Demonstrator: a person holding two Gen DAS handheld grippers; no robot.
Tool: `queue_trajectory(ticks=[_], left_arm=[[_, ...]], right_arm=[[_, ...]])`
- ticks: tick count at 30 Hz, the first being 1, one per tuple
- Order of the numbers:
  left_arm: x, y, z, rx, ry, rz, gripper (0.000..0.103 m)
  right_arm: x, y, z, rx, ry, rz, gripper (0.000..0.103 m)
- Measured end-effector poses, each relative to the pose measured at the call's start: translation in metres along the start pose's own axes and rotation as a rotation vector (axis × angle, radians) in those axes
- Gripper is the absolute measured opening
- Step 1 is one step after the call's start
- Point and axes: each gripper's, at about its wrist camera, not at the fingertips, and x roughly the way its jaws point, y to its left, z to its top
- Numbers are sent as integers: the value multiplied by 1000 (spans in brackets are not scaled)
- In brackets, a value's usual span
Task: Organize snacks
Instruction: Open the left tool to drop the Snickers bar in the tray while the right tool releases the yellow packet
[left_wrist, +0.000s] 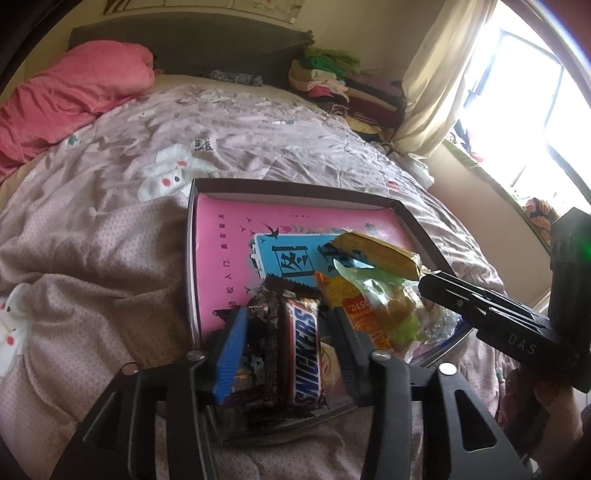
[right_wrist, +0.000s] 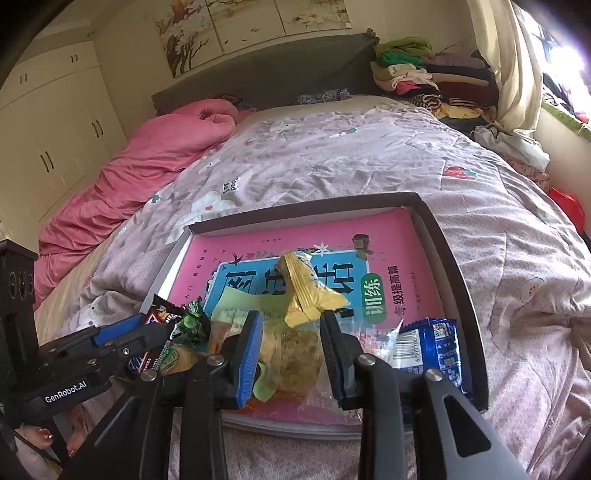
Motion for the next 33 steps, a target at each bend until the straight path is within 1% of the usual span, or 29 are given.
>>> queue_trajectory(ticks=[4, 7, 9, 15, 16, 18, 22, 24, 27, 33], left_arm=[[-2, -1, 1, 1, -4, -1, 55], [-5, -2, 2, 2, -10, -6, 62], [-8, -3, 3, 6, -17, 0, 67], [-18, -5, 4, 6, -32, -6, 74], [-20, -7, 4, 9, -38, -4, 74], [-23, -9, 4, 20, -46, -4, 76], [-28, -15, 3, 39, -50, 4, 77], [-30, -17, 1, 47, -54, 15, 78], [-33, -20, 0, 50, -58, 20, 79], [-35, -24, -3, 66, -59, 35, 80]], right_arm=[[-5, 1, -1, -4, -6, -1, 33], [-11, 4, -2, -17, -16, -7, 33], [-14, 6, -2, -27, -24, -12, 35], [-28, 9, -1, -51, -61, -27, 43], [-31, 9, -1, -53, -69, -28, 44], [-36, 9, -1, -56, -84, -37, 50], [-45, 7, -1, -56, -115, -51, 56], [-50, 4, -1, -50, -128, -57, 61], [-56, 0, -1, -46, -140, -65, 65], [-64, -5, -3, -44, -154, -82, 69]])
